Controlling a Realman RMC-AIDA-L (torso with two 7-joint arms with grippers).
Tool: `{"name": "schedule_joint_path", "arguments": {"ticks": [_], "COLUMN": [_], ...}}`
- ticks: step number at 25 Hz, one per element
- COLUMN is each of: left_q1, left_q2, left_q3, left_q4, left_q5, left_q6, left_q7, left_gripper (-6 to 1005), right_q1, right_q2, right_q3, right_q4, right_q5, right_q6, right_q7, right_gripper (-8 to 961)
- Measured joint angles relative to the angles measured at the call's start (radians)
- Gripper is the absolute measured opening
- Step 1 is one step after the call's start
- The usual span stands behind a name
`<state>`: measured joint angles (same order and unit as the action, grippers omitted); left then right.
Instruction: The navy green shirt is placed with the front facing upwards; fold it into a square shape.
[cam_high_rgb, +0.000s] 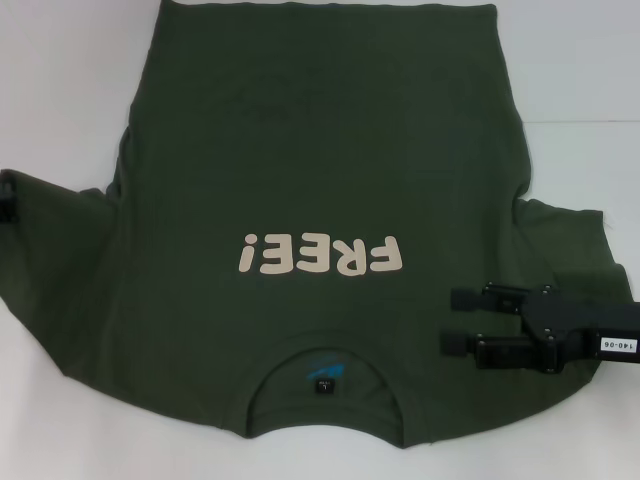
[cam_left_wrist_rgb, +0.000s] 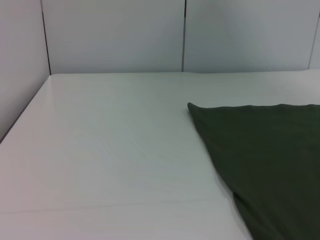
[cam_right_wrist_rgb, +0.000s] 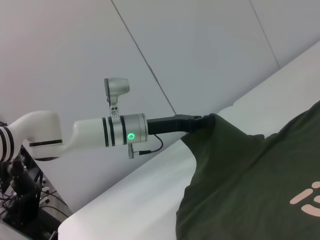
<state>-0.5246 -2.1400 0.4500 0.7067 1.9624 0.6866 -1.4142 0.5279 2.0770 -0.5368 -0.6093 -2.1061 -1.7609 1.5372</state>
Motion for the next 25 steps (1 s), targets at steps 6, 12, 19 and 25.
{"name": "schedule_joint_path", "arguments": {"ticks": [6, 12, 19, 25], "left_q1": [0.047, 0.121, 0.093, 0.025], "left_q2": [-0.023, -0.029, -0.027, -0.025], "left_q3": [0.08, 0.165, 0.167, 0.163], "left_q4": [0.063, 0.175, 0.173, 0.001], "left_q5": [0.008, 0.006, -0.005, -0.09], "left_q6": [0.047, 0.26, 0.448, 0.47], "left_q7": [-0.077, -0.229, -0.368, -0.412], "left_gripper": [2, 3, 3, 21], "right_q1": [0.001, 0.001, 0.005, 0.006], "right_q2": [0.0, 0.0, 0.0, 0.001], "right_q3": [0.0, -0.001, -0.008, -0.009], "right_q4": [0.0, 0.0, 0.0, 0.0], "right_q5": [0.0, 0.0, -0.001, -0.004], "right_q6": [0.0, 0.0, 0.002, 0.009], "right_q7": [0.004, 0.006, 0.006, 0.001], "right_gripper": [899, 900, 900, 899]}}
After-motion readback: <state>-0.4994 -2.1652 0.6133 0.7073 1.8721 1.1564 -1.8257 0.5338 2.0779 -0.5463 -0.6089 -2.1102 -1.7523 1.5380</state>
